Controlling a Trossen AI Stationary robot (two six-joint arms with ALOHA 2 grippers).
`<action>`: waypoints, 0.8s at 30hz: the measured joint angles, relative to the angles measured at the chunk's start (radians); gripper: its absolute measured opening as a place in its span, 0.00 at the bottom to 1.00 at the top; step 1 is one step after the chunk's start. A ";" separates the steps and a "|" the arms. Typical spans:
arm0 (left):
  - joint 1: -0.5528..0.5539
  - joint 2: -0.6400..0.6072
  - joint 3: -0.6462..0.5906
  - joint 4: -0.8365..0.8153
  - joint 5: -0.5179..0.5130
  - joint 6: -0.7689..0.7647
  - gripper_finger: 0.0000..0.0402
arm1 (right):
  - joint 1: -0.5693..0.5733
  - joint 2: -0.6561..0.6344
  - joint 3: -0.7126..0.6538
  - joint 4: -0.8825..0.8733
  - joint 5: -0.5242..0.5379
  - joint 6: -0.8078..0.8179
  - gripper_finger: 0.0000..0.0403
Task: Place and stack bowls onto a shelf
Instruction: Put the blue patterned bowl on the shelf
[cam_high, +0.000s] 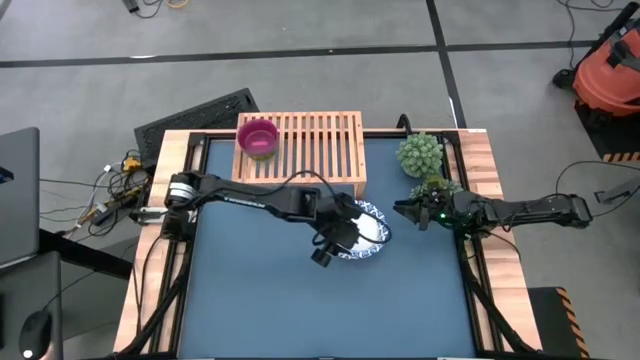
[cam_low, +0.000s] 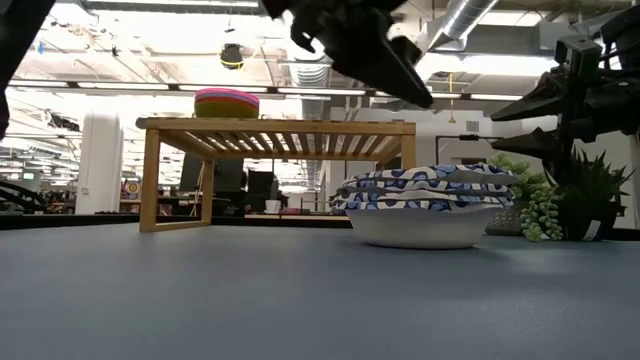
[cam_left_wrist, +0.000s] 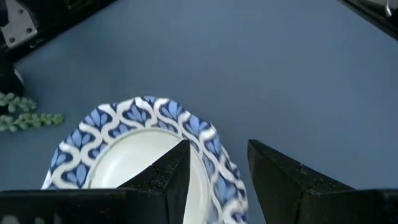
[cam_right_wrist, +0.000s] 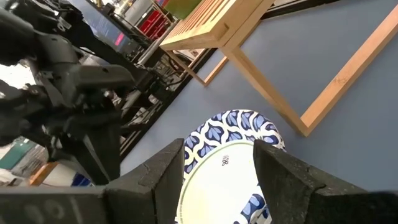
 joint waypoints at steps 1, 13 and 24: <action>0.000 0.011 0.000 0.021 0.000 -0.006 0.36 | 0.000 0.000 0.000 0.000 0.000 0.000 0.54; -0.013 0.093 0.000 0.214 -0.113 -0.191 0.36 | 0.000 0.000 0.000 0.000 0.000 -0.021 0.54; -0.087 0.093 0.000 0.207 -0.317 -0.251 0.36 | 0.000 0.000 0.000 -0.001 0.000 -0.029 0.54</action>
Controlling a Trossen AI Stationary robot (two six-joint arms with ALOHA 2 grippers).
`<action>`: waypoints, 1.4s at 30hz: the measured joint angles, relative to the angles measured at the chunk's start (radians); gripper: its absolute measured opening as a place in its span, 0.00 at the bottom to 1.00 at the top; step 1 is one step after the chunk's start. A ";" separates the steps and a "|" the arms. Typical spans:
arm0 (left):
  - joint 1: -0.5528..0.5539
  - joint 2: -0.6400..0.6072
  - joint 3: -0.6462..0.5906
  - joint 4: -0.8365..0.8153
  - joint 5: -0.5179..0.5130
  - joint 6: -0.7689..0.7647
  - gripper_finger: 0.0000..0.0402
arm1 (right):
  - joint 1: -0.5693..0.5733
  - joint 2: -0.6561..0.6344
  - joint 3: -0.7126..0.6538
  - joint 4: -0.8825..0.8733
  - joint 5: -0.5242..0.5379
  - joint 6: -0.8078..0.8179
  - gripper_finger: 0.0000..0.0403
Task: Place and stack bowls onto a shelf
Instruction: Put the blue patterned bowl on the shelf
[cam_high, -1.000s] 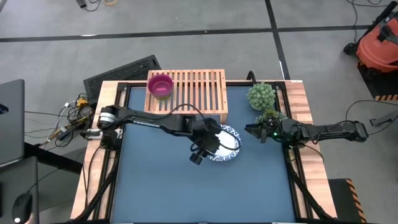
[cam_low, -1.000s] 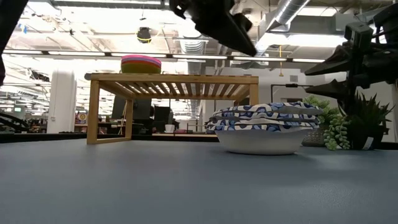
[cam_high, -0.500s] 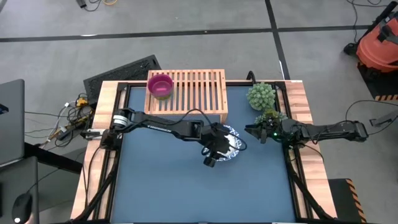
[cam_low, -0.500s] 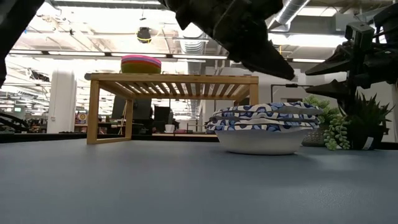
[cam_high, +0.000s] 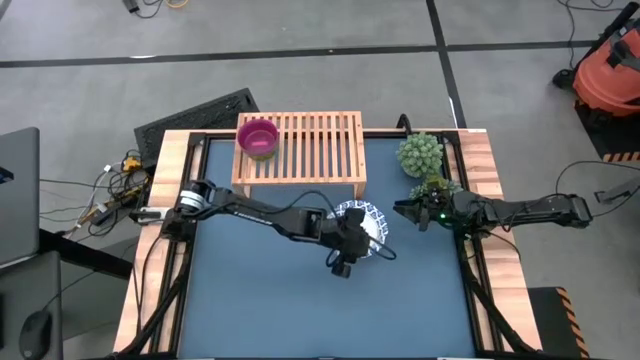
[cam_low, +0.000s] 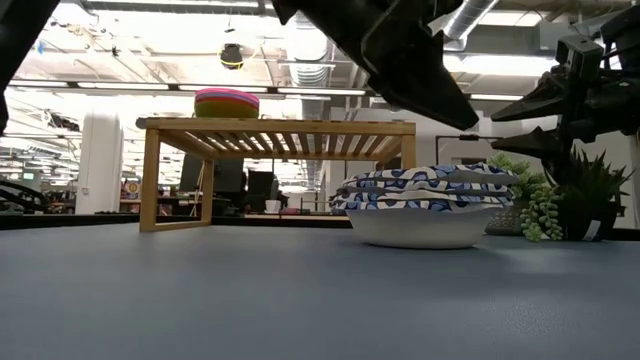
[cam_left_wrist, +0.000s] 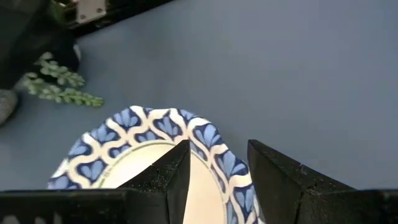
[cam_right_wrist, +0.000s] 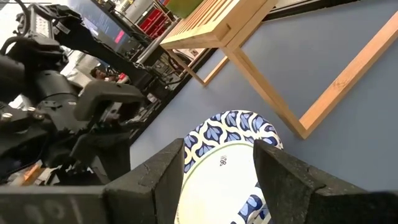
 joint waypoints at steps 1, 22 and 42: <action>-0.003 0.000 0.000 0.001 -0.011 0.001 0.36 | 0.000 0.000 0.000 0.000 0.000 0.000 0.54; -0.140 0.001 0.000 0.055 -0.321 -0.141 0.36 | 0.000 0.000 0.000 0.000 0.000 0.030 0.54; -0.121 0.066 0.000 0.090 -0.395 -0.277 0.36 | 0.000 0.000 0.000 -0.004 -0.027 0.039 0.54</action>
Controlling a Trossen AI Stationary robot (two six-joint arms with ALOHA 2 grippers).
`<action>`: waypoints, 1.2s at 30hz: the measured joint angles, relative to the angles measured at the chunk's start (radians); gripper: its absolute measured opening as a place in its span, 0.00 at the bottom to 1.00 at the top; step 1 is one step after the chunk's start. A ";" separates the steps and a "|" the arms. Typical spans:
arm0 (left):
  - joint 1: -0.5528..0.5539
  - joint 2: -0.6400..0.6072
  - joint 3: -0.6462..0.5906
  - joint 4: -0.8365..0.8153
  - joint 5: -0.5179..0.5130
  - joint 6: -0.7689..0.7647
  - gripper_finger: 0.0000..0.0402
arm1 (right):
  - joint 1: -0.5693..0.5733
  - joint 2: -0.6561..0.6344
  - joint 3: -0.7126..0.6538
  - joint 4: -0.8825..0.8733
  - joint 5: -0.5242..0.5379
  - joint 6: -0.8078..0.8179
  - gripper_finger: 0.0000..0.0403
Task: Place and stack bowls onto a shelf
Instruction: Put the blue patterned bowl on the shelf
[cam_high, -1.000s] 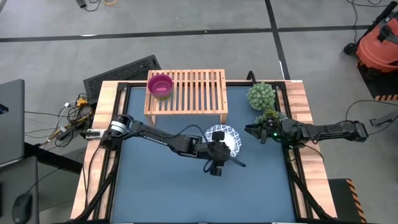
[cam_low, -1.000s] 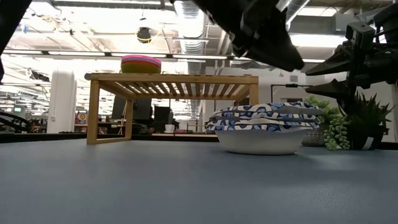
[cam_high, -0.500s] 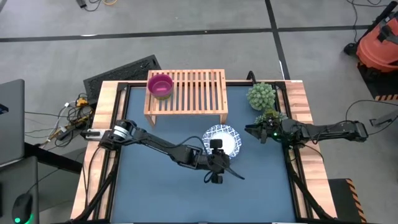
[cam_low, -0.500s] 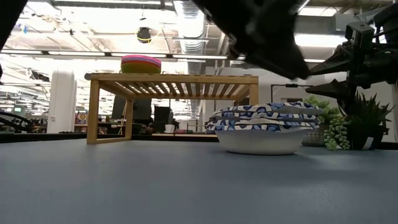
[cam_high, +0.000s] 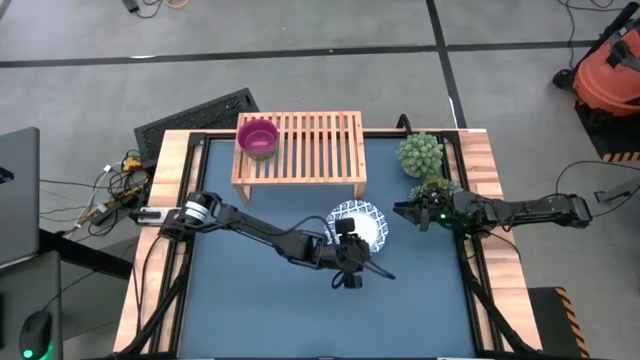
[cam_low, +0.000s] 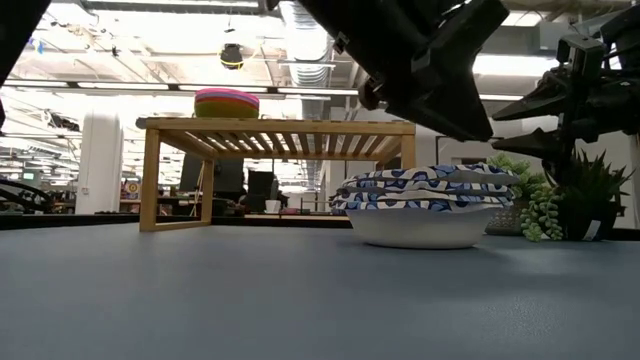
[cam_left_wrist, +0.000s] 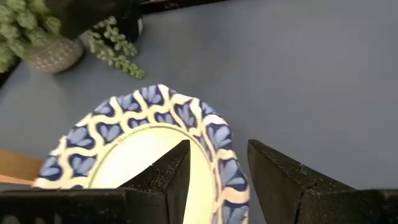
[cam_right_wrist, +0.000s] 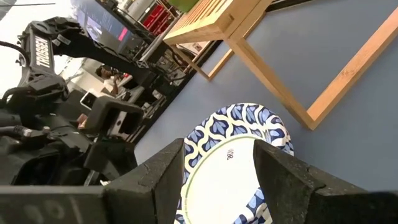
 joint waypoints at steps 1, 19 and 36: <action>0.000 0.001 0.000 0.002 0.004 -0.001 0.36 | 0.000 0.000 0.000 0.000 -0.001 0.000 0.54; -0.003 0.047 0.002 -0.003 0.009 -0.008 0.36 | -0.001 0.000 0.000 -0.002 -0.022 0.000 0.54; 0.013 0.047 0.014 -0.059 0.091 -0.095 0.31 | 0.000 0.000 0.000 -0.003 -0.027 -0.002 0.54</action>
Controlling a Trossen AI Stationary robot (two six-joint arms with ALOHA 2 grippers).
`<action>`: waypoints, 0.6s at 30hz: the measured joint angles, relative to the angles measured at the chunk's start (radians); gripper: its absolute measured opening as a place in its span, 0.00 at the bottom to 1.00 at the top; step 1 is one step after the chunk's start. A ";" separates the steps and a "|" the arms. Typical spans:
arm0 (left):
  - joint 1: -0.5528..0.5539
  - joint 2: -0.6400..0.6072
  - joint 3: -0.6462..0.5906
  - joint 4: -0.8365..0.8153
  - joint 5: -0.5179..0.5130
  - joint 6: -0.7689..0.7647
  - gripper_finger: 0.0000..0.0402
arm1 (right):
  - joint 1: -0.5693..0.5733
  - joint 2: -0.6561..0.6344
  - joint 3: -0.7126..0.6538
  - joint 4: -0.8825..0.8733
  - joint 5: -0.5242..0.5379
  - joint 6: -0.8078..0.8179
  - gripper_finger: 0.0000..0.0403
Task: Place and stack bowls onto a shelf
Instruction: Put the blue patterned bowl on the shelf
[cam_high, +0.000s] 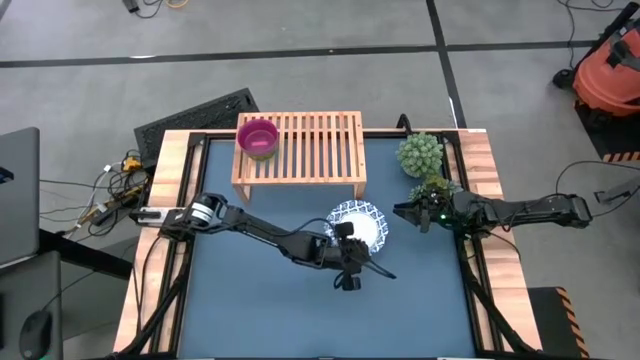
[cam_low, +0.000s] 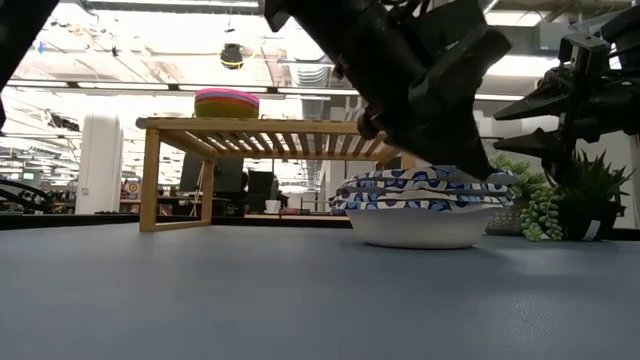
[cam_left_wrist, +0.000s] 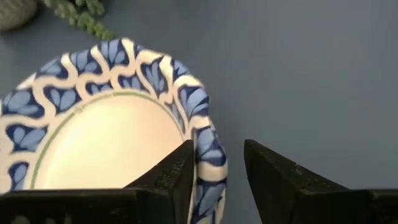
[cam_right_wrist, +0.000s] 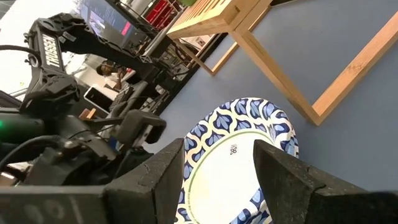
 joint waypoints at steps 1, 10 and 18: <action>0.003 0.000 0.000 -0.011 0.003 -0.014 0.30 | 0.000 0.000 0.000 0.000 0.000 0.000 0.54; 0.020 0.000 0.000 -0.025 0.018 -0.038 0.11 | 0.000 0.000 0.000 0.000 0.000 0.000 0.54; 0.016 0.000 0.000 0.000 0.016 -0.044 0.03 | 0.000 0.000 0.000 0.000 0.000 -0.005 0.54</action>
